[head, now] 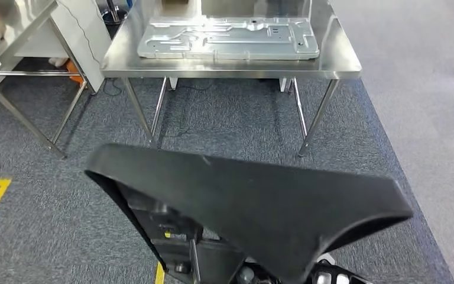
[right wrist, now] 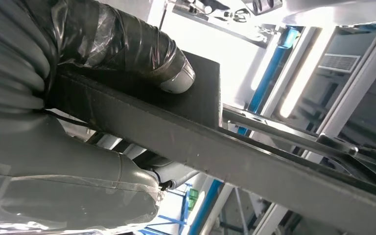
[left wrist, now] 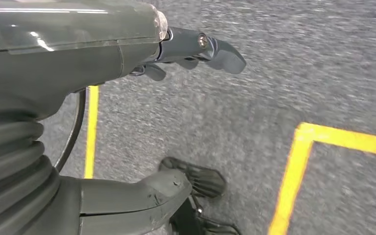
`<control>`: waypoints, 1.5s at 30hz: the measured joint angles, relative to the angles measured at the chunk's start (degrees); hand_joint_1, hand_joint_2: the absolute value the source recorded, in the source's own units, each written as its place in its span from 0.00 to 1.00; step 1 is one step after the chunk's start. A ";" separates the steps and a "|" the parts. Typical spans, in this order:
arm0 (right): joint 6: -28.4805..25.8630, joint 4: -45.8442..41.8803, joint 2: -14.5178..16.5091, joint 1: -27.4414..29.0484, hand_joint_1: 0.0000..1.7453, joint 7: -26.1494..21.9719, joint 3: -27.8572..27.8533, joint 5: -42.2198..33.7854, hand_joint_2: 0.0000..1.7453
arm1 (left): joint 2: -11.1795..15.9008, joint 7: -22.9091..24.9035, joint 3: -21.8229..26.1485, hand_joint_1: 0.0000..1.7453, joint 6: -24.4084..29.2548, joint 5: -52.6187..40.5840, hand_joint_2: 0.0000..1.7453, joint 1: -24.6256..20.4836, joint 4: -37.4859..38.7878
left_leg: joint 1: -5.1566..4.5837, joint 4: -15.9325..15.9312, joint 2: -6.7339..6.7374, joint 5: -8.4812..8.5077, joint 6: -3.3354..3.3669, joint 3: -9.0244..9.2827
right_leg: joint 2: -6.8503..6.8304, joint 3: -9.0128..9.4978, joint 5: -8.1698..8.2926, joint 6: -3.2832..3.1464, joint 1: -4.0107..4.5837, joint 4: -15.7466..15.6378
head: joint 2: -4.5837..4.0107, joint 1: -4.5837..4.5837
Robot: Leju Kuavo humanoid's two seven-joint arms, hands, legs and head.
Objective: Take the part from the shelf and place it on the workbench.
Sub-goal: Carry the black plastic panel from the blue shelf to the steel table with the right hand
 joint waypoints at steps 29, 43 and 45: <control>0.15 -0.23 -0.13 0.16 1.00 -1.02 -0.03 -0.18 1.00 | 0.05 -0.83 0.26 0.00 -0.58 -0.68 1.00 0.36 -0.02 | -0.83 -0.52 -0.61 1.04 1.35 0.63 | 0.36 -3.30 1.93 0.12 0.94 1.03 | 0.00 0.04; 0.17 -1.24 -0.10 0.40 1.00 -2.86 -0.03 0.89 1.00 | 0.16 -0.88 0.68 0.00 -0.49 -1.40 1.00 0.82 -0.02 | -0.29 -1.82 0.61 7.74 1.39 -9.25 | 0.53 5.93 -5.52 2.16 0.30 0.99 | 0.00 0.03; 0.16 -2.15 -0.04 0.34 1.00 -3.40 -0.03 0.45 1.00 | 0.18 -0.96 0.81 0.00 -0.53 -1.42 1.00 0.69 -0.03 | -0.11 -2.31 0.63 7.41 2.13 -8.02 | 0.40 4.12 -4.73 2.72 0.27 4.99 | 0.00 0.04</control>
